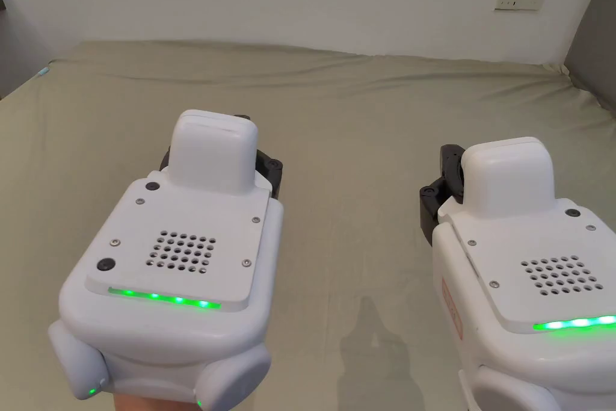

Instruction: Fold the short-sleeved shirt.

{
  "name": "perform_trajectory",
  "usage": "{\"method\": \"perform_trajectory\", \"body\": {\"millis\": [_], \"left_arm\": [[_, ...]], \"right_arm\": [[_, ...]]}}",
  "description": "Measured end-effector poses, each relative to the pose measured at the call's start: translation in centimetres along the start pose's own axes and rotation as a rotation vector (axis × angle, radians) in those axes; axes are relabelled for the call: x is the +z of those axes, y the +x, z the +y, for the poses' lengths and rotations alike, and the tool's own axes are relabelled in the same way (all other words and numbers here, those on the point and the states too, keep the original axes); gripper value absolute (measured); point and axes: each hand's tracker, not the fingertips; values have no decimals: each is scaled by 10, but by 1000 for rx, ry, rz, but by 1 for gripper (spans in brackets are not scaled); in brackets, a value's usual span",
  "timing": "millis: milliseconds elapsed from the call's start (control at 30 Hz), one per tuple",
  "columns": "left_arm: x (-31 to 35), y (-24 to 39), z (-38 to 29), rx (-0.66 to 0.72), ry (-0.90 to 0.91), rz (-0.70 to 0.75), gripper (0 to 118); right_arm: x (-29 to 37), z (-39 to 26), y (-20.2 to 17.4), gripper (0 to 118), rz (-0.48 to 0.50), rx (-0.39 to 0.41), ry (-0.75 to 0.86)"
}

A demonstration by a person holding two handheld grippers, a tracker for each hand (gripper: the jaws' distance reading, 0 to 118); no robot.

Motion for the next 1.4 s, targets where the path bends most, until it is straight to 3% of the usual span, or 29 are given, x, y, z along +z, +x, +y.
{"method": "perform_trajectory", "body": {"millis": [433, 467, 533, 567, 600, 633, 667, 800, 867, 1067, 1133, 1200, 1400], "left_arm": [[-4, 5, -3, -18, 1, 2, 0], [-4, 6, -4, -32, 3, 17, 5], [-4, 5, -5, -37, 2, 20, 23], [-5, 3, -5, -33, 0, 18, 38], [-5, 1, -5, -25, -4, 16, 72], [-5, -1, -5, -17, -9, 16, 103], [-7, -3, -6, -12, -15, 12, 118], [-4, 3, -11, -7, 10, 33, 118], [-4, 3, -13, -2, 16, 24, 118], [-2, -2, -9, -1, 12, 29, 118], [-5, 0, -11, 0, 8, 29, 118], [-1, -6, -6, 5, 11, 33, 118], [-1, -9, -3, 17, 26, 34, 118]], "right_arm": [[-4, -5, 5, 4, -8, -11, 2], [-4, -5, 5, 7, -11, -11, 5], [-5, -5, 6, 51, -9, -21, 5], [-6, -5, 7, 78, -7, -22, -2], [-7, -5, 8, 91, 15, -28, -4], [-6, -5, 8, 91, 21, -28, 4], [-6, -5, 7, 91, 23, -20, 8], [-5, -7, 1, 102, 13, 50, 23], [-7, -6, -1, 103, 1, 41, 17], [-9, 7, 12, 103, 67, -186, -53], [-9, 15, 15, 103, 16, -256, -96], [-9, 23, 18, 103, -33, -284, -151], [-10, 36, 29, 103, -13, -288, -229]]}}
